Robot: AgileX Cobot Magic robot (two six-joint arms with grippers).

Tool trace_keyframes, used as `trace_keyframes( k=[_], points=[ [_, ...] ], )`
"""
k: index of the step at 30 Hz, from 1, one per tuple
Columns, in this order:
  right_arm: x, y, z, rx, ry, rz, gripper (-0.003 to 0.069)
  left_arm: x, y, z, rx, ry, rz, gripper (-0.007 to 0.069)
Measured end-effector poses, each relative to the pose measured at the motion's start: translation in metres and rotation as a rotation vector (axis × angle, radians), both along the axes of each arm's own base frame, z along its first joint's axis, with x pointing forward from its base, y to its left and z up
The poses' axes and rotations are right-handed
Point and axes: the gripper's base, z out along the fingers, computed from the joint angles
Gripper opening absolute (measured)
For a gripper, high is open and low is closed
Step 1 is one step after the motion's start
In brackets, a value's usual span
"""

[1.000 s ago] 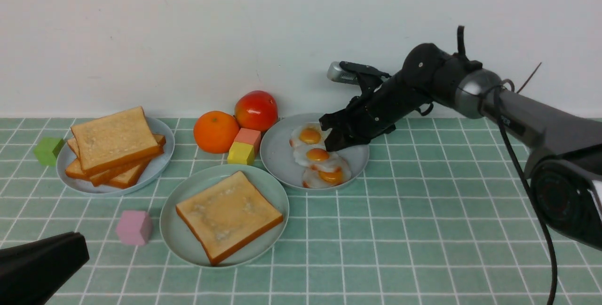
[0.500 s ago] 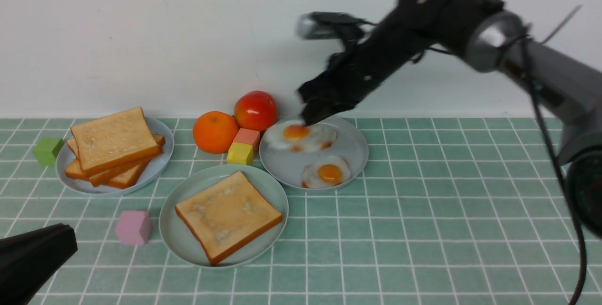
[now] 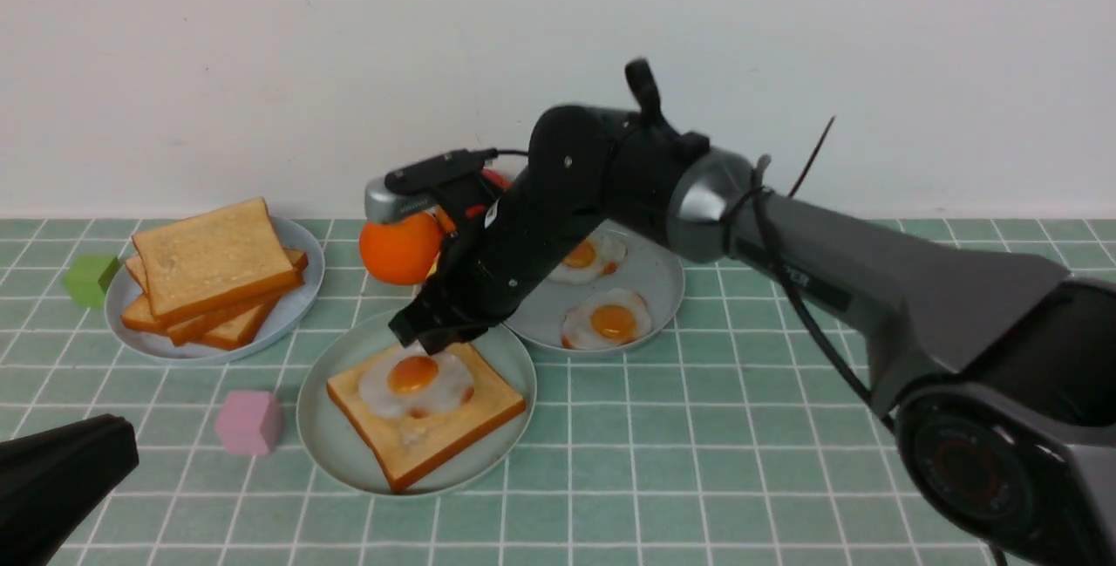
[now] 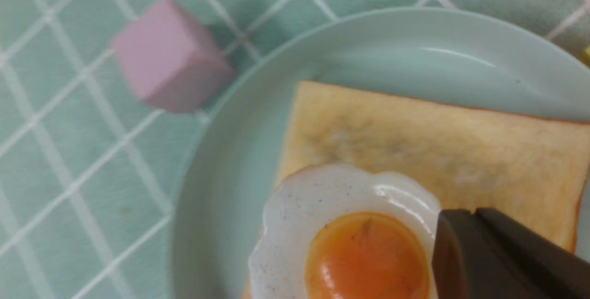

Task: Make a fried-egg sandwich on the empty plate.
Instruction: Use the right arm to place the fried egg on the slice of bread in the middle, then use the left arm to grab a slice of bread

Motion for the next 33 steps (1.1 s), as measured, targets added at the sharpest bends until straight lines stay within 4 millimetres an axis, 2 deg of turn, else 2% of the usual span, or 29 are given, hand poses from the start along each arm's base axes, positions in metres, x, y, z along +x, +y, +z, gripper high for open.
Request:
trace_keyframes(
  k=[7,9,10,11,12,13,14,15,16,17,19,22,24,25,27,28,31,33],
  points=[
    [0.004,0.001,-0.015,-0.009,-0.005,-0.013,0.0035,0.0,0.0,0.0,0.001,0.002,0.0,0.0006],
    [0.005,0.001,-0.02,-0.014,0.007,-0.022,0.0069,0.0,0.0,0.0,0.0,0.004,0.0,0.0007],
    [0.005,0.001,-0.02,-0.015,0.01,-0.028,0.0087,0.0,0.0,0.0,-0.003,0.005,-0.001,0.0007],
    [0.005,0.001,-0.021,-0.018,0.013,-0.036,0.0139,0.0,0.0,-0.001,-0.006,0.01,-0.001,0.0007],
    [0.005,0.001,-0.021,-0.018,0.013,-0.037,0.0139,0.0,0.0,-0.001,-0.008,0.012,-0.001,0.0007],
    [0.005,0.0,-0.021,-0.022,0.018,-0.052,0.0218,0.0,0.0,-0.001,-0.013,0.022,-0.003,0.0007],
    [0.005,0.0,-0.021,-0.022,0.017,-0.052,0.0227,-0.001,0.0,-0.001,-0.015,0.026,-0.003,0.0008],
    [0.005,-0.001,-0.019,-0.027,0.017,-0.056,0.0297,-0.001,-0.001,-0.002,-0.023,0.037,-0.005,0.0009],
    [0.005,-0.001,-0.017,-0.03,0.015,-0.055,0.0316,-0.001,-0.001,-0.002,-0.026,0.041,-0.005,0.0011],
    [0.003,-0.003,-0.01,-0.043,0.012,-0.047,0.0379,-0.001,-0.001,-0.002,-0.038,0.053,-0.008,0.0013],
    [-0.002,-0.008,0.008,-0.072,0.011,-0.025,0.043,-0.002,-0.002,-0.003,-0.059,0.074,-0.013,0.0015],
    [-0.018,-0.021,0.049,-0.132,0.019,0.026,0.0432,-0.001,-0.003,-0.006,-0.067,0.119,-0.015,0.0017],
    [-0.038,-0.041,0.099,-0.202,-0.014,0.061,0.0353,0.004,-0.009,-0.014,-0.075,0.235,-0.009,0.0017],
    [-0.037,-0.041,0.099,-0.206,-0.016,0.059,0.0344,0.005,-0.009,-0.015,-0.072,0.25,-0.008,0.0017],
    [-0.061,-0.066,0.16,-0.208,-0.124,0.028,0.0194,0.018,-0.019,-0.029,-0.036,0.407,0.012,0.0017],
    [-0.064,-0.07,0.166,-0.212,-0.135,0.02,0.016,0.021,-0.021,-0.031,-0.02,0.436,0.016,0.0017],
    [-0.1,-0.102,0.212,-0.193,-0.187,-0.055,0.0011,0.041,-0.034,-0.031,0.059,0.564,0.031,0.0015],
    [-0.117,-0.116,0.228,-0.178,-0.198,-0.09,-0.0006,0.05,-0.039,-0.03,0.093,0.605,0.036,0.0005]
  ],
)
